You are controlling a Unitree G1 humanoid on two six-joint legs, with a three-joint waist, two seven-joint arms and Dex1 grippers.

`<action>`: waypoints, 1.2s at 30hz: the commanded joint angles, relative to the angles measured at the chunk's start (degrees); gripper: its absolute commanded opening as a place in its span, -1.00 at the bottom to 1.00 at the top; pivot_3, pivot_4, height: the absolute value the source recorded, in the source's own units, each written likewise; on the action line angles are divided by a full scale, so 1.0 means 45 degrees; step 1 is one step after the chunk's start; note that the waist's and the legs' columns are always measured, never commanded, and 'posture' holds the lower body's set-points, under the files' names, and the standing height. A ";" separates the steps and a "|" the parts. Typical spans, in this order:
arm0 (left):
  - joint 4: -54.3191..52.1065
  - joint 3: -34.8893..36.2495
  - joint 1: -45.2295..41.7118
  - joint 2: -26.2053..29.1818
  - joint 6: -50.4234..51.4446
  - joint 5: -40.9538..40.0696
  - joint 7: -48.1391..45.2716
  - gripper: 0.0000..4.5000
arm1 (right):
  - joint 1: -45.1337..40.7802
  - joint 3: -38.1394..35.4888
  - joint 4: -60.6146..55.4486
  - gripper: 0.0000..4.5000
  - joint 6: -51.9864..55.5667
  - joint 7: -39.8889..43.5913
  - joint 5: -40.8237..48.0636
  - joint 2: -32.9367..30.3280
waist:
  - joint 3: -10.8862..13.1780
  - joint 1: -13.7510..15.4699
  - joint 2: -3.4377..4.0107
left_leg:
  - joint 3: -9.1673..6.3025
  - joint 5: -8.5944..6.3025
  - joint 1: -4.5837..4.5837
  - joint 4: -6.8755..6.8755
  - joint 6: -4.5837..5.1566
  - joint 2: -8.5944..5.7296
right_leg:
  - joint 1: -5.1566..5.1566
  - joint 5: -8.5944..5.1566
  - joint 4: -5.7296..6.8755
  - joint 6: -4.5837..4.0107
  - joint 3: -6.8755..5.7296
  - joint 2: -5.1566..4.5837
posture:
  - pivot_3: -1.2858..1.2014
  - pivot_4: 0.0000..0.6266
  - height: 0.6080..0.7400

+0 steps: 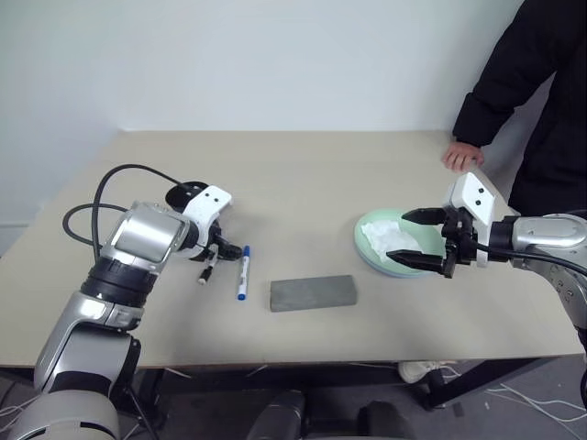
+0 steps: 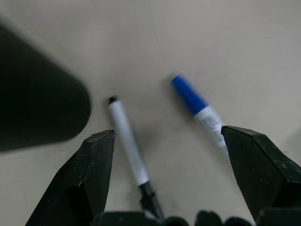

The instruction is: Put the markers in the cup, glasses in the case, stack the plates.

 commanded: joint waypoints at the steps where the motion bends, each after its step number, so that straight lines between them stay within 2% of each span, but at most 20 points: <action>1: 0.0447 0.0286 -0.0618 0.0118 0.0359 0.0063 0.0386 0.69 | -0.0157 -0.0341 -0.0210 1.00 -0.0198 -0.0021 -0.0006 -0.0019 | -0.0001 0.0001 0.0000 | 0.0001 0.0000 0.0000 0.0000 0.0000 0.0000 | 0.0001 0.0000 0.0000 0.0000 0.0000 -0.0001 | 0.03 -1.00 0.80; 7: 0.1123 0.0242 -0.0768 -0.0116 0.0486 0.0001 0.0869 0.69 | -0.0223 -0.0326 -0.0187 1.00 -0.0175 -0.0005 -0.0022 -0.0006 | -0.0001 0.0002 -0.0001 | 0.0001 0.0000 0.0000 0.0000 0.0000 -0.0001 | -0.0001 0.0001 0.0000 0.0000 0.0001 -0.0004 | 0.03 -1.00 0.80; 20: 0.2163 0.0500 -0.0814 -0.1102 -0.0859 0.0066 0.1758 0.69 | -0.0370 -0.0265 -0.0129 1.00 -0.0190 -0.0030 -0.0103 0.0124 | -0.0003 -0.0003 -0.0007 | 0.0001 0.0000 -0.0004 0.0002 -0.0001 -0.0002 | -0.0004 0.0003 0.0000 0.0002 0.0002 -0.0007 | 0.03 -1.00 0.80; 36: 0.3495 0.0288 -0.0555 -0.1107 -0.1808 0.0219 0.1915 0.69 | -0.0290 -0.0358 -0.0265 1.00 -0.0119 -0.0131 -0.0049 0.0122 | -0.0004 -0.0001 -0.0009 | 0.0001 0.0000 -0.0004 0.0008 0.0000 -0.0002 | 0.0000 0.0005 0.0001 0.0005 0.0000 -0.0006 | 0.03 -1.00 0.80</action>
